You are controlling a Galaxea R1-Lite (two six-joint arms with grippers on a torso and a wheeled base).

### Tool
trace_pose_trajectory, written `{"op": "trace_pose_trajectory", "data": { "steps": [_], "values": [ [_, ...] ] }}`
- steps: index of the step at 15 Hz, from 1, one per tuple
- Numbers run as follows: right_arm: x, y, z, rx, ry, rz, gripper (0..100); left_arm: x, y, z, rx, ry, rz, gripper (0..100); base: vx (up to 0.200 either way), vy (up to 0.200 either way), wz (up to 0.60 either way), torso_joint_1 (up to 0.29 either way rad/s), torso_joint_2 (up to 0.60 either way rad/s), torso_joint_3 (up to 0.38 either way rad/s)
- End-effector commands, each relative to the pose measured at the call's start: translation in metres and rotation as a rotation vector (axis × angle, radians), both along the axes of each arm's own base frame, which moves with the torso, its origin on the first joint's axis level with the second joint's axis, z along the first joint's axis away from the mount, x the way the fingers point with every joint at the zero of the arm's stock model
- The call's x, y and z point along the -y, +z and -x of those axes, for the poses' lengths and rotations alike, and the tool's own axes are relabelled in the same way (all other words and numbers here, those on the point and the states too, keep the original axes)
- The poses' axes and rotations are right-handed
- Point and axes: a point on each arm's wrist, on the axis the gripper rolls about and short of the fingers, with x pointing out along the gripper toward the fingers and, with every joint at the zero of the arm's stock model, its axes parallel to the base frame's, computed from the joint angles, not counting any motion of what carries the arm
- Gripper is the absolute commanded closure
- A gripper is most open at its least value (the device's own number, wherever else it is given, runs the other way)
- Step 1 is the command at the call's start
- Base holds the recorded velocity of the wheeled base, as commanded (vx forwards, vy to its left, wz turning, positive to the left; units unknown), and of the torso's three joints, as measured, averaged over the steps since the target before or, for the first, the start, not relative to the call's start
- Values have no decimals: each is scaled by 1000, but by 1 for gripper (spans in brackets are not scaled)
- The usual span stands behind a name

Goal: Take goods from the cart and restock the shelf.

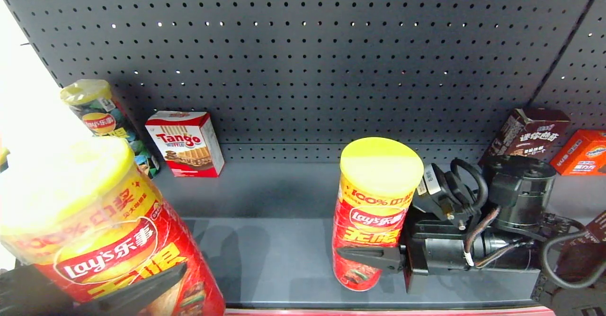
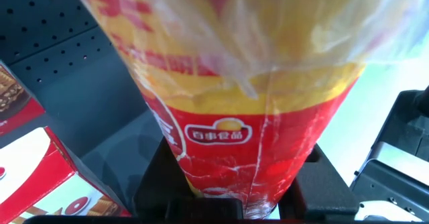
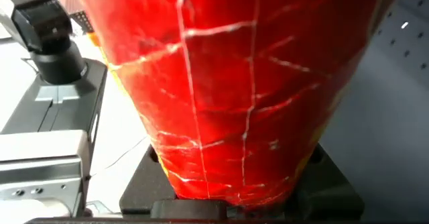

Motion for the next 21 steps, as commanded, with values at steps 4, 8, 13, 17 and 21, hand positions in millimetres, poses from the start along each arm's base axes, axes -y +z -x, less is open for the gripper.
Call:
{"op": "trace_pose_trajectory", "data": {
  "steps": [4,8,13,17,21],
  "values": [
    [-7,-17,-9,-17,-1,15,100,0,-2,-1,-8,7,-5,100,0,0,0,0,0,0],
    [-10,-24,-13,-23,0,24,100,0,-3,-1,-13,6,-7,100,0,0,0,0,0,0],
    [-4,-9,-7,24,-37,-7,0,0,-5,-1,-28,6,3,100,0,0,0,0,0,0],
    [22,11,18,73,-70,-44,0,-1,-2,0,-19,5,9,100,0,0,0,0,0,0],
    [57,37,50,157,-125,-106,0,-1,-1,0,-15,5,12,100,0,0,0,0,0,0]
  ]
}}
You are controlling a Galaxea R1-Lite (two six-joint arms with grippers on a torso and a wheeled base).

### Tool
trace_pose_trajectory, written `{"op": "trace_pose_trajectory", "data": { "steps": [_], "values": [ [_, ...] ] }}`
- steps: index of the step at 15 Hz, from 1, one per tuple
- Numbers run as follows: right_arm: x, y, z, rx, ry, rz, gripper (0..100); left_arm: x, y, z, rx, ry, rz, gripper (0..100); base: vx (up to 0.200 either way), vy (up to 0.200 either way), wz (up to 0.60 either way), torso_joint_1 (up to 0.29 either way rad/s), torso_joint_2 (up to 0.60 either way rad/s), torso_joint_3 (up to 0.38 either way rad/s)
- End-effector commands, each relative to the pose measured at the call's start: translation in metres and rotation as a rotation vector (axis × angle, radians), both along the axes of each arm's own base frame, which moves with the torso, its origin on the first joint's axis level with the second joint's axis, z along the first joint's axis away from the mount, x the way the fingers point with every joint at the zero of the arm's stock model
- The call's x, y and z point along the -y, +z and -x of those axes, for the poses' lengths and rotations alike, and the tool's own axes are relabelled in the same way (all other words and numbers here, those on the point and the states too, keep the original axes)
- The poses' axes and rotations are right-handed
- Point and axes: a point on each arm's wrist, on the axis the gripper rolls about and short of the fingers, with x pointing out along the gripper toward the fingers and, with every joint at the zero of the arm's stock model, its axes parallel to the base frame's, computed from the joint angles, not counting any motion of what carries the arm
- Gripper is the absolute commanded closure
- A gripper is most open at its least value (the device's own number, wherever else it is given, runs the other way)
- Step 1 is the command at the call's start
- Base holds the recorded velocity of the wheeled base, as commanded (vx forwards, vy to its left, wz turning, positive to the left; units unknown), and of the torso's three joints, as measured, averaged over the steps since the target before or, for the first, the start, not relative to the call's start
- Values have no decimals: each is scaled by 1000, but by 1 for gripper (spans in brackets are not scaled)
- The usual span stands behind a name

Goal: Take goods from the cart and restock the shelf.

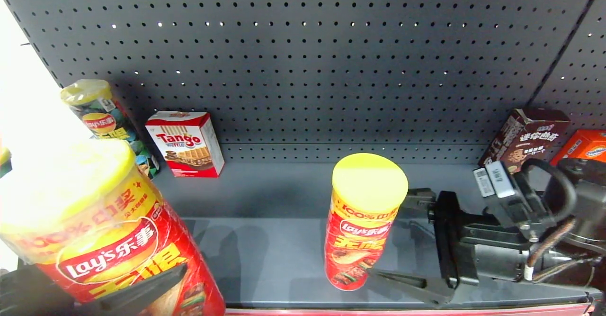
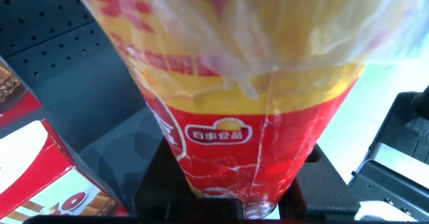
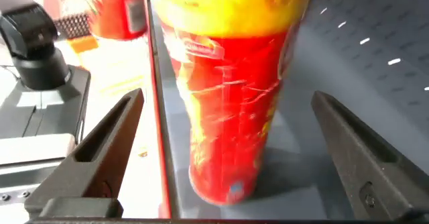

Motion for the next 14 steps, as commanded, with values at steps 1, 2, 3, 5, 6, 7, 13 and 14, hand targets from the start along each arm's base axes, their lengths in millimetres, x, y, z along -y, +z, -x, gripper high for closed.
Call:
{"op": "trace_pose_trajectory", "data": {
  "steps": [1,2,3,5,6,7,13,14],
  "values": [
    [22,21,21,78,-32,-53,0,0,1,0,3,0,1,100,0,0,0,0,0,0],
    [38,35,34,110,-90,-75,0,0,1,0,5,0,3,100,0,0,0,0,0,0],
    [47,45,43,120,-127,-88,0,0,2,0,8,0,4,100,0,0,0,0,0,0],
    [64,64,63,134,-246,-126,0,0,2,0,9,0,5,100,0,0,0,0,0,0],
    [73,71,74,146,-351,-148,0,0,1,0,6,0,4,100,0,0,0,0,0,0],
    [82,71,87,147,-434,-162,0,-1,1,1,9,0,5,100,0,0,0,0,0,0],
    [137,-3,177,8,-577,-114,0,-2,4,3,25,-3,13,100,0,0,0,0,0,0],
    [139,-8,181,-10,-590,-112,0,-2,4,3,25,-5,13,100,0,0,0,0,0,0]
  ]
}}
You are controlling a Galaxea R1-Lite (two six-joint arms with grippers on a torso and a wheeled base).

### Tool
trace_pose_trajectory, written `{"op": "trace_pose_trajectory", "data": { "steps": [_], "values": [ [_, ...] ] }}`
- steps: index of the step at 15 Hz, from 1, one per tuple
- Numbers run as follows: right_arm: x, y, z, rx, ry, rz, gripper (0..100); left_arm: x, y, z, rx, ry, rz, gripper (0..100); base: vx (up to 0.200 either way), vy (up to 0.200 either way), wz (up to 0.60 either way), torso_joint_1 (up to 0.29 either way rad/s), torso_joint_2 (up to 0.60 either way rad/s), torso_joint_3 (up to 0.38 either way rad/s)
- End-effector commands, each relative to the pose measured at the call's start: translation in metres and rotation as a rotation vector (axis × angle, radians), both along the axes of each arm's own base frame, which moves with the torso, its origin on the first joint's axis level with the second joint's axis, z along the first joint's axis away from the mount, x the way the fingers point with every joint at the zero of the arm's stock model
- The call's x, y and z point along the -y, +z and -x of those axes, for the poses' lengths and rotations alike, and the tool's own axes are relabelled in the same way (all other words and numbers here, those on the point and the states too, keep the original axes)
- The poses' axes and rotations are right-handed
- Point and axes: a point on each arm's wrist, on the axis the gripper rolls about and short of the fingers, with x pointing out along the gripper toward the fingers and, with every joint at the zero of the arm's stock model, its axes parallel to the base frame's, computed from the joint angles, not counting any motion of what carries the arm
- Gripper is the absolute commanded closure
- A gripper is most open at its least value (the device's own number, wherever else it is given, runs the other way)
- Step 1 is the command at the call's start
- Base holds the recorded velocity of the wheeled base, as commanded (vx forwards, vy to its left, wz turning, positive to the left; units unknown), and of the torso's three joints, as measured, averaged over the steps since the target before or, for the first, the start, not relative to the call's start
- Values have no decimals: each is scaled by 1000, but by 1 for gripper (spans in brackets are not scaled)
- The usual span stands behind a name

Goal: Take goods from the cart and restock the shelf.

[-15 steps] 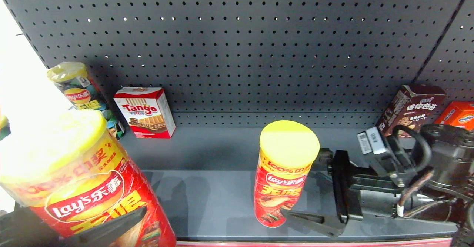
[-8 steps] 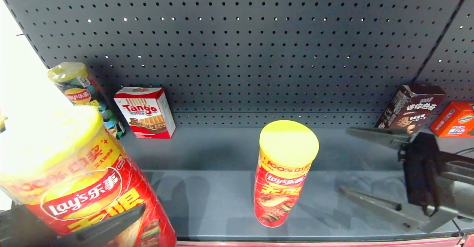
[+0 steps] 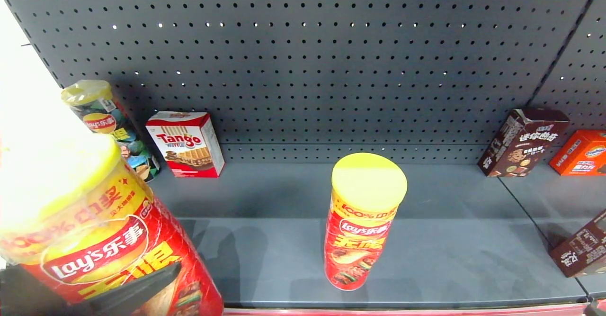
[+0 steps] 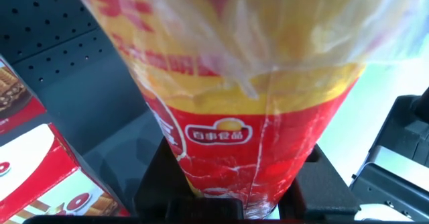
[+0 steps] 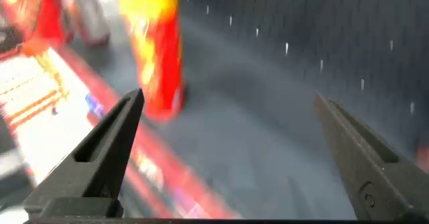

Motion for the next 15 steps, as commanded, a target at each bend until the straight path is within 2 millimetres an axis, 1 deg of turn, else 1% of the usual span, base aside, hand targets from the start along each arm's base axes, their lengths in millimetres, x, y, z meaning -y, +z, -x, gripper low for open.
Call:
{"op": "trace_pose_trajectory", "data": {
  "steps": [1,2,3,5,6,7,8,9,10,11,15],
  "values": [
    [23,-36,39,-25,-85,-58,0,-1,1,2,10,-8,4,100,0,0,0,0,0,0],
    [23,-36,39,-25,-85,-58,0,-1,1,2,10,-8,4,100,0,0,0,0,0,0],
    [26,-60,43,-52,-210,-68,0,-3,2,6,22,-4,12,100,0,0,0,0,0,0],
    [27,-88,48,-67,-299,-64,0,-5,0,8,27,-2,7,100,0,0,0,0,0,0],
    [27,-94,49,-67,-319,-66,0,-5,0,8,33,-1,2,100,0,0,0,0,0,0],
    [27,-109,53,-60,-380,-78,0,-6,1,9,48,5,-4,100,0,0,0,0,0,0],
    [28,-112,54,-85,-412,-90,0,-6,2,9,51,6,-3,100,0,0,0,0,0,0],
    [30,-114,53,-121,-493,-123,0,-7,2,9,56,16,1,100,0,0,0,0,0,0],
    [31,-119,53,-164,-567,-113,0,-7,2,10,55,16,0,100,0,0,0,0,0,0],
    [32,-124,53,-200,-604,-91,0,-7,2,10,55,14,-2,100,0,0,0,0,0,0],
    [32,-122,53,-182,-599,-95,0,-6,1,10,57,3,-6,100,0,0,0,0,0,0]
  ]
}}
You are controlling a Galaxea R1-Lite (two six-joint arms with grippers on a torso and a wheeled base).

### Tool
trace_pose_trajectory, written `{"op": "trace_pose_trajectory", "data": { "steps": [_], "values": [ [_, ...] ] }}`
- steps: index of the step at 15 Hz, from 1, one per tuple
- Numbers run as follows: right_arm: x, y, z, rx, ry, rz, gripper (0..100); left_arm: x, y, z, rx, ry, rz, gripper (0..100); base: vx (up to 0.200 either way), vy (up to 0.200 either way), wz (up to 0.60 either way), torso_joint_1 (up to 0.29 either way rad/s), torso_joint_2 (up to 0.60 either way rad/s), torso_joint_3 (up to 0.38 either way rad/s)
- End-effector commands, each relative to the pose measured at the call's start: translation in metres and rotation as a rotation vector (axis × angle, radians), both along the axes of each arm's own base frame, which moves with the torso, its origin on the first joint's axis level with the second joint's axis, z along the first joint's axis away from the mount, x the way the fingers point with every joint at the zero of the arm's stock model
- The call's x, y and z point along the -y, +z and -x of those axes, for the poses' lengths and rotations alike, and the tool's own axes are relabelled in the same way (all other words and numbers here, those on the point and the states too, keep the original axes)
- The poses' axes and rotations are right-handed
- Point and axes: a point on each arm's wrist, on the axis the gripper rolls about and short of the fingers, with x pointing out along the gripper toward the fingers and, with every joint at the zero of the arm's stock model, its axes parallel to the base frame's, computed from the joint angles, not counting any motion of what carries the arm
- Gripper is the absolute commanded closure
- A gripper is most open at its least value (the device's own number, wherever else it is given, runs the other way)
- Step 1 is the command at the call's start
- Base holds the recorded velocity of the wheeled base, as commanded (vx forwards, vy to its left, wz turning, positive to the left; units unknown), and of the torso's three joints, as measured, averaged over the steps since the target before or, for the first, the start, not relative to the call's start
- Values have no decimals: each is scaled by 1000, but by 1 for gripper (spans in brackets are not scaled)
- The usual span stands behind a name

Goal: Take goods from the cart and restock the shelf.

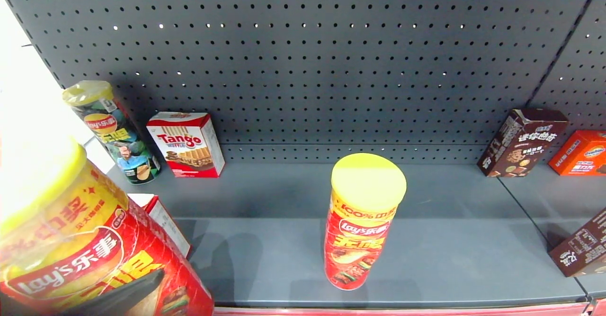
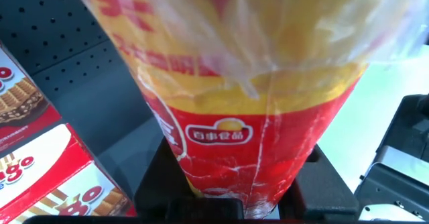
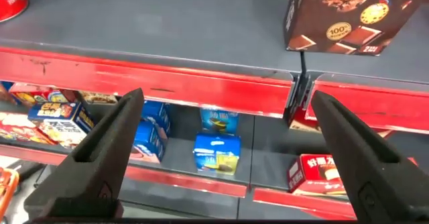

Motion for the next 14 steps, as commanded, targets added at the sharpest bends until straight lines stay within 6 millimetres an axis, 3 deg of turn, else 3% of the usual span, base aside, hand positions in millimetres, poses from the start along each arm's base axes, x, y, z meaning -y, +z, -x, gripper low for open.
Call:
{"op": "trace_pose_trajectory", "data": {
  "steps": [1,6,9,13,14],
  "values": [
    [0,0,0,-2,0,1,0,0,1,0,8,-2,1,100,0,0,0,0,0,0],
    [0,0,0,-2,0,1,0,0,10,1,40,-4,9,100,0,0,0,0,0,0],
    [0,0,0,-2,0,1,0,11,6,-17,-19,9,-33,100,0,0,0,0,0,0],
    [0,0,0,-2,0,1,0,28,19,-71,-71,107,-62,100,0,0,0,0,0,0],
    [0,0,0,-2,0,1,0,31,25,-74,-68,103,-57,100,0,0,0,0,0,0]
  ]
}}
